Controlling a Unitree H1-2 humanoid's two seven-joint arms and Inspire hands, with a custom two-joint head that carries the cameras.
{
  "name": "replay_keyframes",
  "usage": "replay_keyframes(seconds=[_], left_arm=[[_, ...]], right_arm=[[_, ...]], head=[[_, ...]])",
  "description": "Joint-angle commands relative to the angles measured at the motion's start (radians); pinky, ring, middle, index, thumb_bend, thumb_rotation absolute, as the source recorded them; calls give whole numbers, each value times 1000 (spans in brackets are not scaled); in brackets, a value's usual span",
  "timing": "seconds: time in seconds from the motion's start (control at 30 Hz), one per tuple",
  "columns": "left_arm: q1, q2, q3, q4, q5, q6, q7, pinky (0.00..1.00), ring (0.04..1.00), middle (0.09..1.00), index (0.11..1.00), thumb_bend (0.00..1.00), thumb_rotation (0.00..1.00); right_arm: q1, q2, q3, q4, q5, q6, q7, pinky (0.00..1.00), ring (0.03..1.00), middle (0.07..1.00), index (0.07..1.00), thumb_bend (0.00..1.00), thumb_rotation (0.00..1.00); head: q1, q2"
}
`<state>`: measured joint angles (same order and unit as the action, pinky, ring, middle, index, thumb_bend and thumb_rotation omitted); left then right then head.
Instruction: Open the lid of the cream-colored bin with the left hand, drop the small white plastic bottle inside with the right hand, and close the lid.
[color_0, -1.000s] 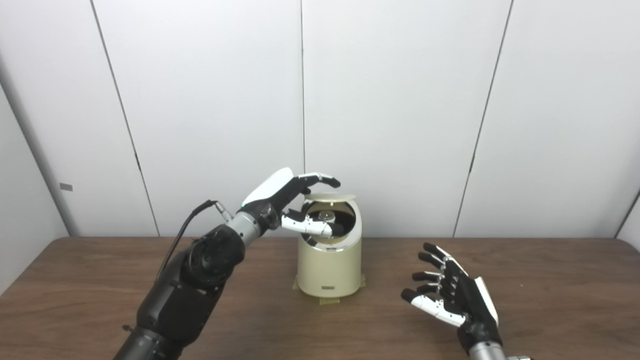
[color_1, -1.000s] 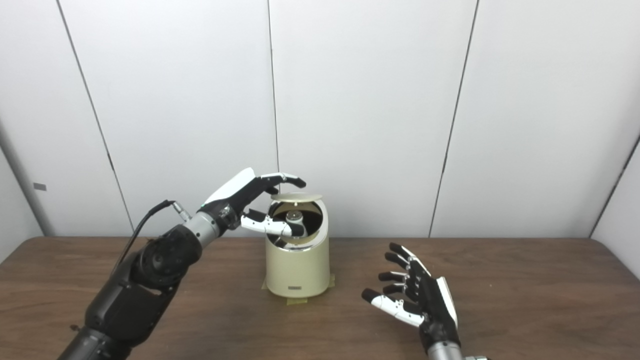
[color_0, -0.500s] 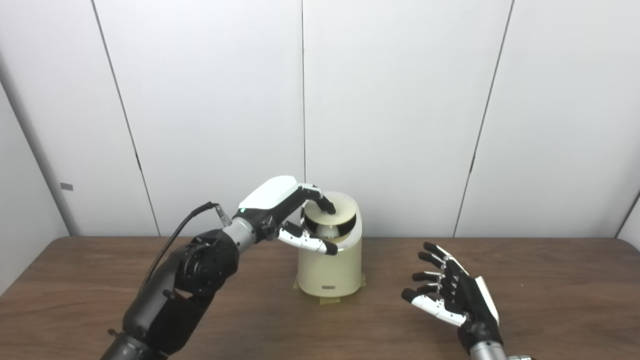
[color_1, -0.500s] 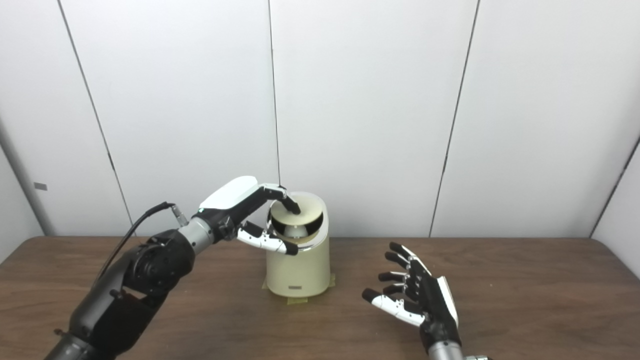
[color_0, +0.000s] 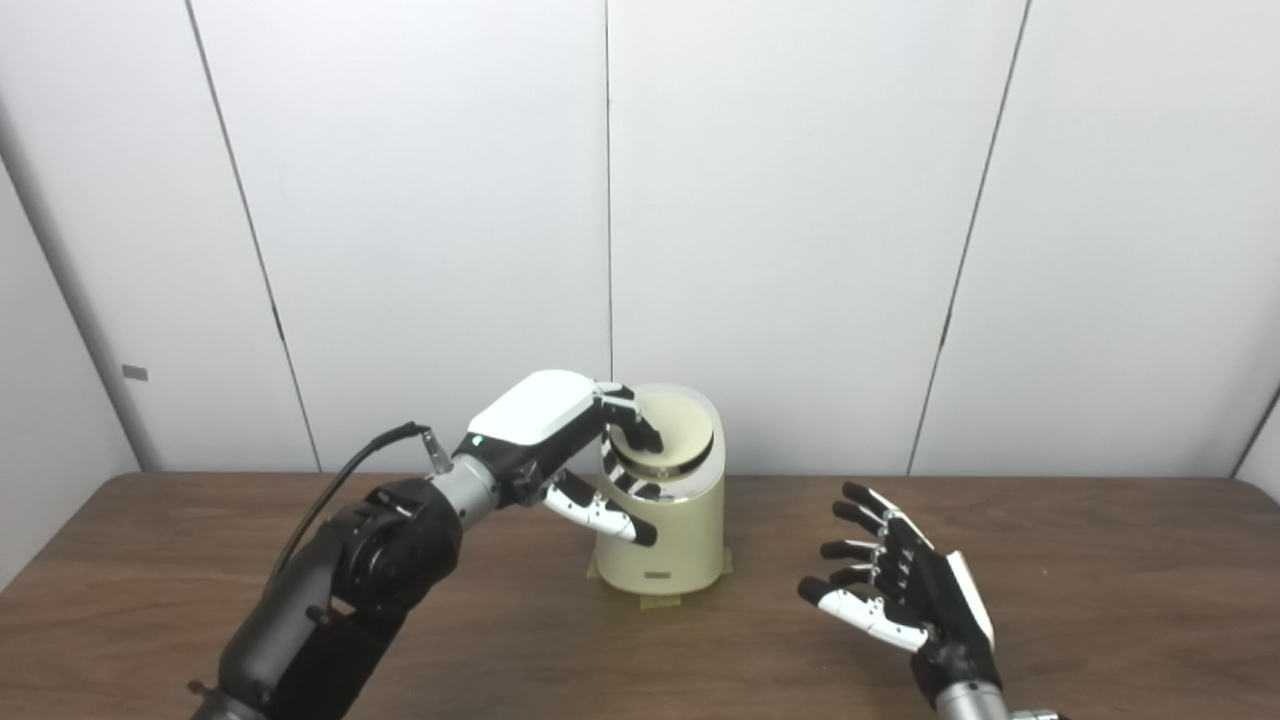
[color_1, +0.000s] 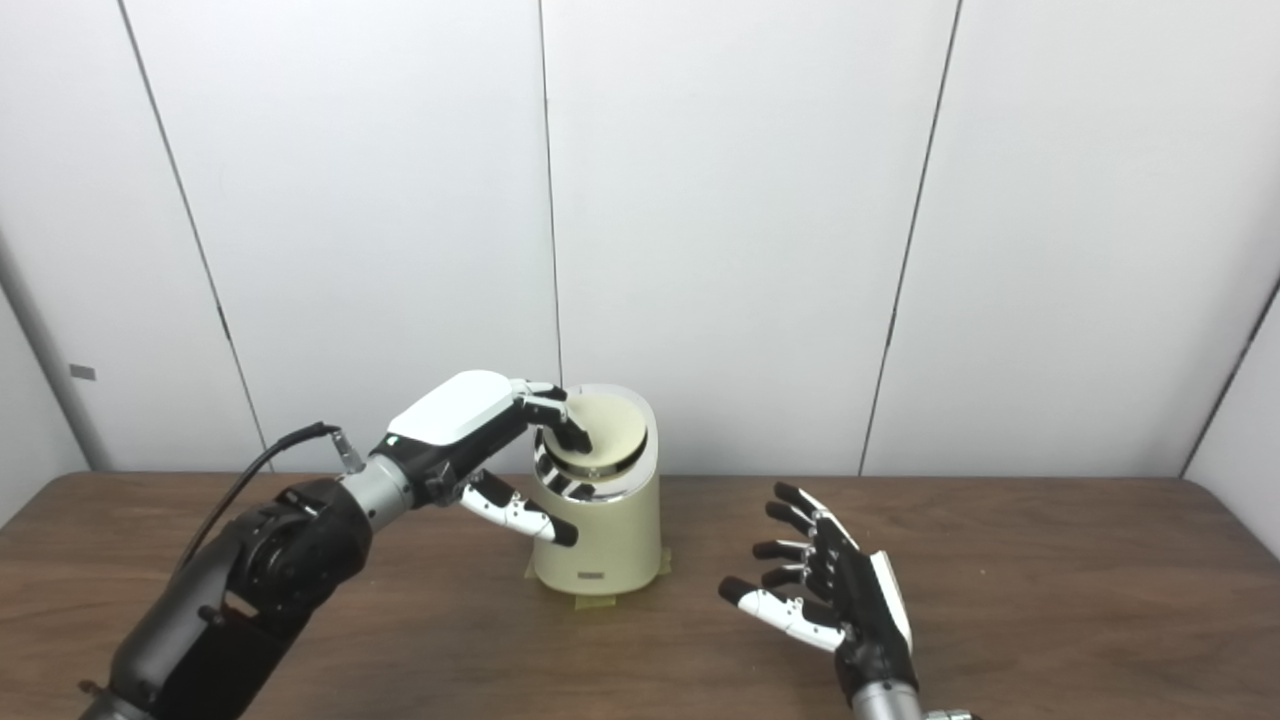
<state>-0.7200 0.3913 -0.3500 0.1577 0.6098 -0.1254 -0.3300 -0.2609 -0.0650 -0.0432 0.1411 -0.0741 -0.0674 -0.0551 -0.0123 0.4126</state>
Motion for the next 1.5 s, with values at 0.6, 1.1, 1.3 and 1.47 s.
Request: replay_keyframes(seconds=[0.6,1.1,1.3,1.47], left_arm=[[-8,-9,-79,86,225,-80,120,972,988,842,845,904,452],[-45,16,-186,61,265,-1,-97,1000,1000,840,831,919,479],[-48,27,-189,34,252,9,-144,1000,985,824,811,933,474],[-53,33,-189,20,256,16,-173,1000,975,825,810,915,469]], right_arm=[[-17,2,17,-42,-38,-20,-13,506,631,801,823,798,268],[-10,-7,9,-56,-27,-15,-10,488,632,811,827,771,256],[-7,-6,1,-59,-8,-10,-3,517,644,815,825,771,255],[-11,-12,-1,-42,-21,-28,-10,535,645,815,829,778,277]], head=[[-15,16],[-8,23],[-4,24],[-1,25]])
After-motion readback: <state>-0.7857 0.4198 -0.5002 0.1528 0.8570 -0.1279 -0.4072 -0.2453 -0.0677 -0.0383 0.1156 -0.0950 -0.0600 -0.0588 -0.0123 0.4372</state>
